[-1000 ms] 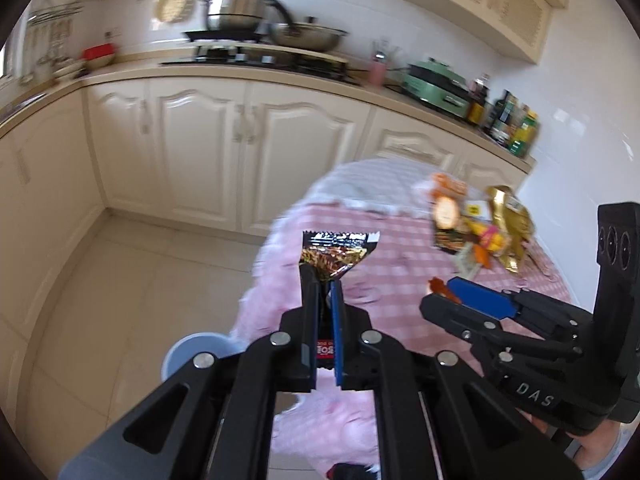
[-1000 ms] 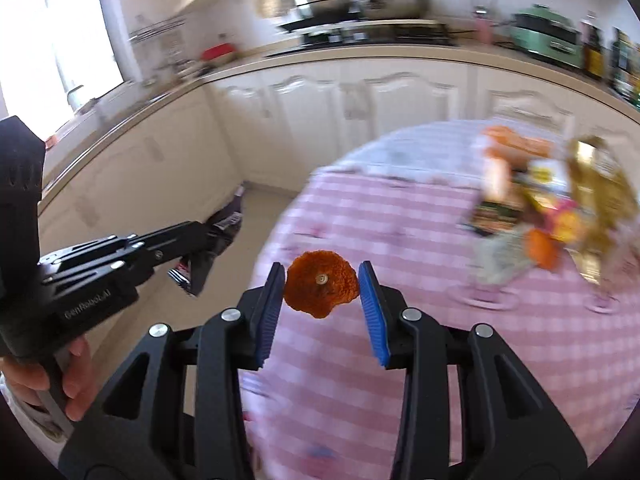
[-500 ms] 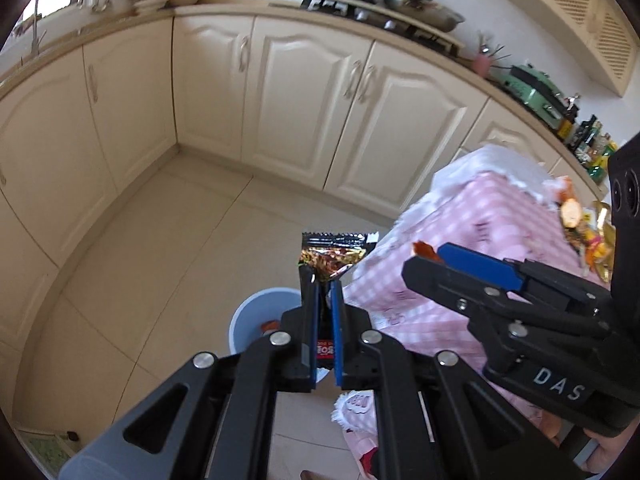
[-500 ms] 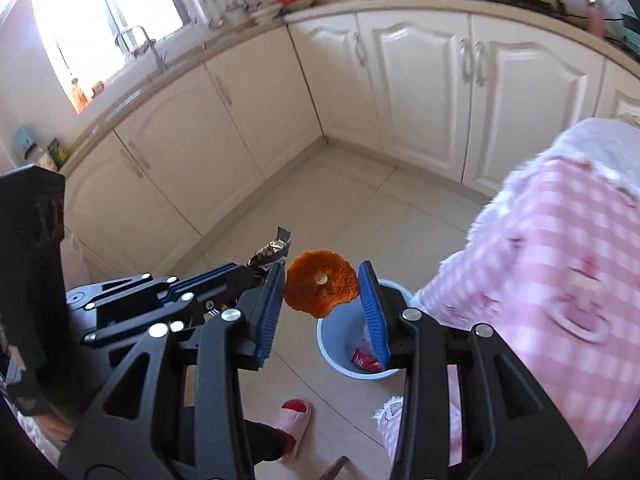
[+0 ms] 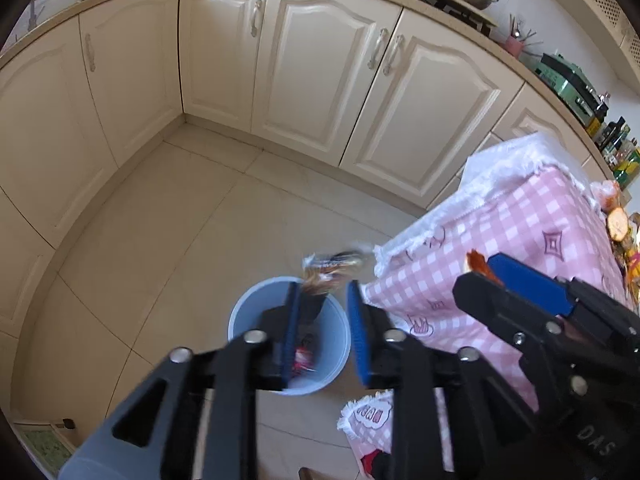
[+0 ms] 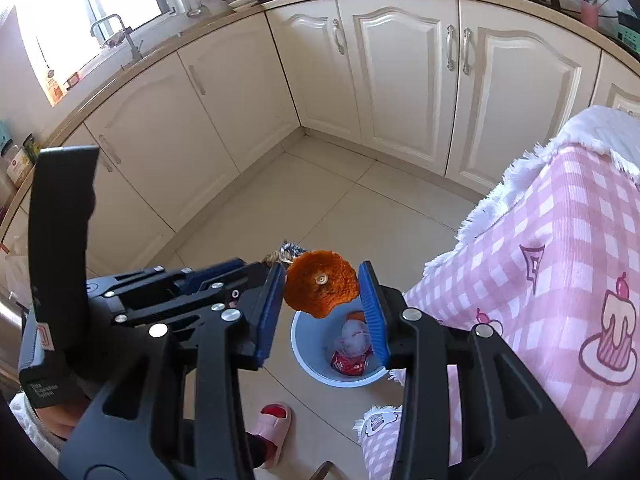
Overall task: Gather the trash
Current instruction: 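Open the left gripper to drop the packet while the right gripper drops the orange peel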
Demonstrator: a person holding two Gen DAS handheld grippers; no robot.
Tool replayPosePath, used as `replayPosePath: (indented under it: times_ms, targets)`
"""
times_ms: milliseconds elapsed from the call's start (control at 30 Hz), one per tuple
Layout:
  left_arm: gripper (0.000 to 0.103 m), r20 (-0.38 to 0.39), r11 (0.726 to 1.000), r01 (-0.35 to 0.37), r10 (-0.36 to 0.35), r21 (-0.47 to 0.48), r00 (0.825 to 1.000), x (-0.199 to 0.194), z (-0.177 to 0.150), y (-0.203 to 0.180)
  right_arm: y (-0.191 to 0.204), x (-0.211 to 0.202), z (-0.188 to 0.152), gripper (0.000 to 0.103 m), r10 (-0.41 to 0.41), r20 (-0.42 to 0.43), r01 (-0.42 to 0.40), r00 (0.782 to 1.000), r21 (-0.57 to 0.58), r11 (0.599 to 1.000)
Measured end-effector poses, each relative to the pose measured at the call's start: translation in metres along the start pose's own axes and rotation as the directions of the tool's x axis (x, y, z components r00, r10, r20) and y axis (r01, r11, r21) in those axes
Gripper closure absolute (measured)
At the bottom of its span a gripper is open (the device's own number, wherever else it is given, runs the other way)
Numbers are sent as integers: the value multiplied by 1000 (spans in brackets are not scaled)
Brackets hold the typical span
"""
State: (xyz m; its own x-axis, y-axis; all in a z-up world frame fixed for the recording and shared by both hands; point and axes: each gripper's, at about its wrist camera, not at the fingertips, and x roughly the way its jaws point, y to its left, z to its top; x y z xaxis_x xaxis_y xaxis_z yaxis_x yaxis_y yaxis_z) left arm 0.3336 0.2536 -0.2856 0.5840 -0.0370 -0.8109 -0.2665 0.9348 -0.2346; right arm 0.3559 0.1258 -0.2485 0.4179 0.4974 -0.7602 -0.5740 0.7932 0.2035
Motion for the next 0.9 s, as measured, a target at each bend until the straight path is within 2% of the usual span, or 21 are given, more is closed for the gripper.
replayPosePath:
  times_ms: [100,400,800,900]
  targets:
    - [67,16,1000,-8,8,0,1000,-5,0,1,-2,-1,-1,65,4,-1,-4,1000,4,1000]
    - [67,22,999,-3,4,-47,1000,-21,-4,20,7,5,-2,65,14,-23,-14,1000,-11,1000]
    - [67,37,996,-37,40,-81,999,-38,-9,48,25,21,6,64,7,-17,-7,1000,-20,1000]
    - [67,39,995,-42,45,-91,998,-41,-8,52,26,20,8,48,1,-6,-1,1000,-17,1000]
